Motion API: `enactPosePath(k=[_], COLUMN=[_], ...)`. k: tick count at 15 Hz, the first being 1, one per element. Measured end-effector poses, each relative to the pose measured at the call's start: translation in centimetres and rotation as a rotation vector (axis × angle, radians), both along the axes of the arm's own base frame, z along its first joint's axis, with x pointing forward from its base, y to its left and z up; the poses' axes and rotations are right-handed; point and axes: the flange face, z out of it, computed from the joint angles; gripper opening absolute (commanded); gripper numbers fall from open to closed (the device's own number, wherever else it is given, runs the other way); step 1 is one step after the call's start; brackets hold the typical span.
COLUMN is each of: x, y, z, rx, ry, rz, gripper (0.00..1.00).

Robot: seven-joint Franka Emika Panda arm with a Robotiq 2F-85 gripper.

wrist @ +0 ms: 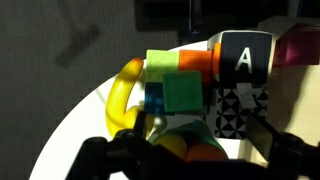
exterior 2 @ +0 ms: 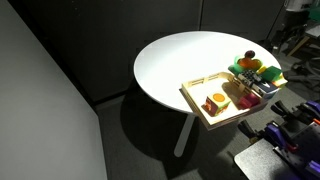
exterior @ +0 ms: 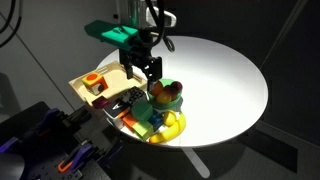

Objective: Put the green block inside the wooden crate

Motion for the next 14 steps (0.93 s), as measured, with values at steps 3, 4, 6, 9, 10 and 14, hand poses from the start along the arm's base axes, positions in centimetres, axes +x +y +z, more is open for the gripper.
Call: enactPosePath(k=[3,4,6,9,10,14], x=[0.1,0.1,-0.1,-0.3,-0.3,-0.4], y=[-0.1,-0.1,0.1,0.4,0.6,0.7], z=[-2.7,-3.6,-5.3,-7.4,-7.9,-9.3], rx=[-0.006,-0.008,-0.013,-0.019,-0.021,-0.023], ry=[-0.012,-0.019,-0.035,-0.052,-0.054,-0.056], rz=[0.029,0.038,0.056,0.076,0.079,0.084], gripper=[1.00,1.00,1.00,1.00,1.00,1.00])
